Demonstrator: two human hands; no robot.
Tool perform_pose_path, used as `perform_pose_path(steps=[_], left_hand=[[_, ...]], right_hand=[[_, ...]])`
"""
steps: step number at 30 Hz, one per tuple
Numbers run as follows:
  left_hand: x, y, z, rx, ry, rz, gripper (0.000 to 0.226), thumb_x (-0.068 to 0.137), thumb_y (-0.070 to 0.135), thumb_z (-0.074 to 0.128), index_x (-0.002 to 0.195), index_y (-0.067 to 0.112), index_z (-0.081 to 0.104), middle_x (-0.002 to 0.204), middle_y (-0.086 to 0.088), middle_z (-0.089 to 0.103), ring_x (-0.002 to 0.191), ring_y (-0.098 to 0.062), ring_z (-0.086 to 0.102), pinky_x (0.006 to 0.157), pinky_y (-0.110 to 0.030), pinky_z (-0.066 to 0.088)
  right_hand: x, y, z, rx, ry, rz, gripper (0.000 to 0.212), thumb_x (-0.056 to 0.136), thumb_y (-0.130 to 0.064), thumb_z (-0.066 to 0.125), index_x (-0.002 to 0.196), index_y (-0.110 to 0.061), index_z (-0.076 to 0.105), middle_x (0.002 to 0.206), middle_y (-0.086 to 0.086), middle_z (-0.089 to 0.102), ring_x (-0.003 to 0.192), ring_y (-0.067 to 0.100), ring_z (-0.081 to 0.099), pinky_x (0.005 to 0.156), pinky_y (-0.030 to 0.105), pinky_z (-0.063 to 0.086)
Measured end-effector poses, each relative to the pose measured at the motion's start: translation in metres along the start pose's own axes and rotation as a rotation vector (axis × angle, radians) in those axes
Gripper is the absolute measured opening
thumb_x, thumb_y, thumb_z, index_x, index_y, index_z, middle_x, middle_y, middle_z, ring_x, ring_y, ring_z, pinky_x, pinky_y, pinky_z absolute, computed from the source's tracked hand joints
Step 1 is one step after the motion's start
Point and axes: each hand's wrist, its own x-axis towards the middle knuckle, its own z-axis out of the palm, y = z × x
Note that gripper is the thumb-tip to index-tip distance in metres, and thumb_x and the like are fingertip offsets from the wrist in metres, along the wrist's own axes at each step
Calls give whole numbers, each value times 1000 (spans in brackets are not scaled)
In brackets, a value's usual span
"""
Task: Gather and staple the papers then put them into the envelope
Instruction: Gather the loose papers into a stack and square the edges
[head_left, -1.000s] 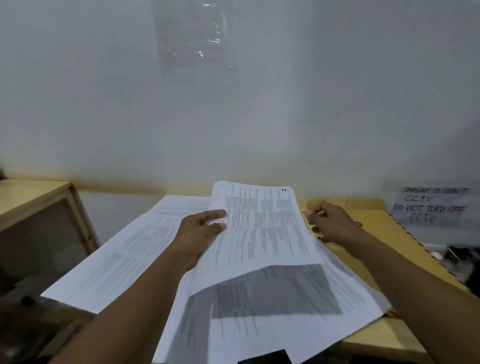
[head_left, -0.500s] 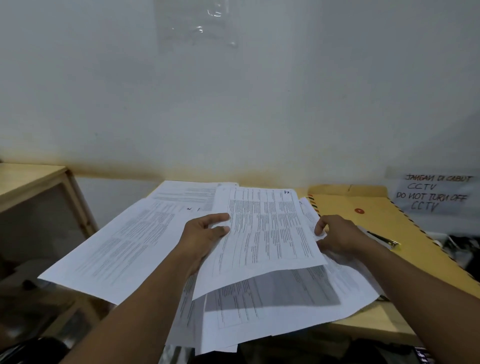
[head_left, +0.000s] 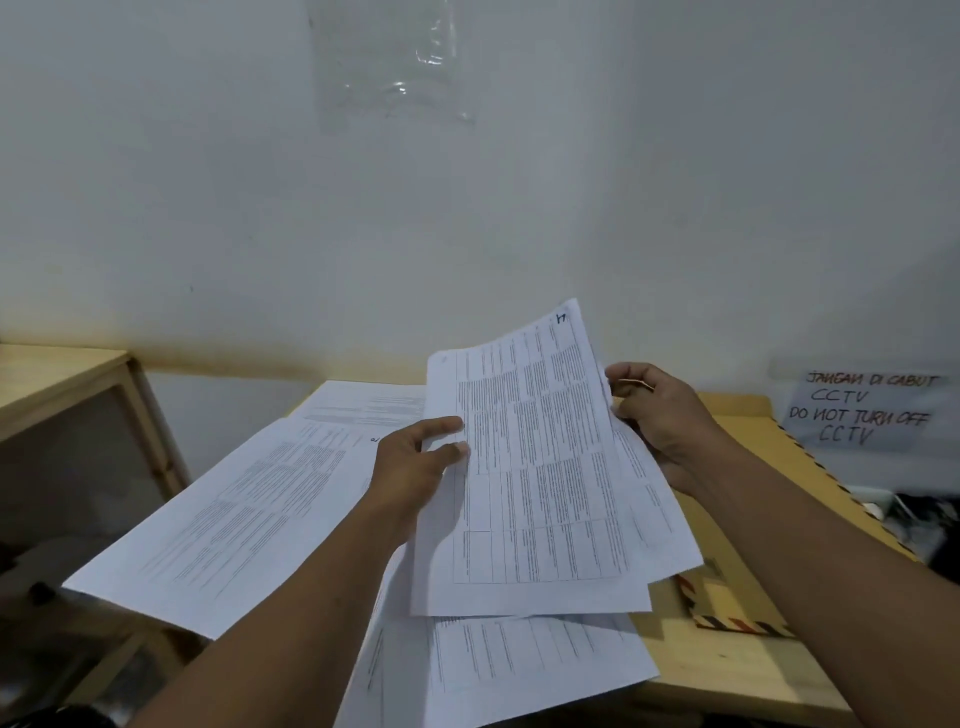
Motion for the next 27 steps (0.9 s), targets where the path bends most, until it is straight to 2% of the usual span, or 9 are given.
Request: perform_pose_path(steps=[3,6,10,13,17,20,22,25,27], left_hand=[[5,7,1,-4,1,7,27,86,8,76,108,25,75,127,5,64,122,-16,52,102,-35,44],[9,12,1,-11,8,11,29,86,7,76,109,23,75,123,7,63,118,-16,54,97,-34,45],[12,17,-5,-13,67,35,34,85,8,78,116,21,74,120,7,59,112,-17,55,91,-29,43],[15,16,-15,-47,112,21,32,82,9,80,110,25,75,126,2,64,115,-23,63,103,-35,49],[18,17,-31,-39,98,-43,24,87,7,75,105,24,78,123,-3,70,108,-26,68,95,-39,56],[17,13,-46,-23,53,-70,23,92,6,69,103,24,78,122,0,70,109,-23,66,97,-39,54],[15,8,-56,47,62,-50,23,95,5,64,102,24,77,119,0,70,102,-20,67,89,-32,56],[9,1,-71,116,87,-32,27,98,4,57,106,23,74,118,0,68,86,-11,67,60,-15,52],[9,-4,-83,159,91,-36,30,98,2,57,108,25,75,126,1,64,93,-9,67,62,-15,53]], right_hand=[[0,-13,11,19,-20,-41,38,90,16,44,94,-15,66,120,15,65,86,33,63,81,57,57],[-3,-23,20,-53,-3,-101,34,91,12,46,92,-16,67,110,12,67,75,25,64,62,40,59],[0,-24,29,-112,-5,-135,11,95,-16,54,95,-24,63,98,10,72,75,24,63,66,38,52],[1,-20,37,-162,-41,-172,7,95,-40,57,95,-33,55,103,8,66,81,24,60,71,39,46],[1,-7,57,-332,-67,-289,23,94,-7,56,100,-29,59,101,6,64,70,20,58,57,27,44],[3,6,74,-341,-36,-298,33,90,9,46,93,-18,65,106,7,63,89,19,57,73,27,44],[4,14,82,-331,-53,-222,30,91,9,45,93,-11,66,109,8,64,102,22,58,80,30,43],[4,26,84,-339,-118,-77,20,94,-2,50,103,-14,63,96,11,63,69,24,55,62,30,46],[3,35,80,-423,-121,6,17,95,-11,52,110,-20,56,87,12,63,66,26,56,59,34,48]])
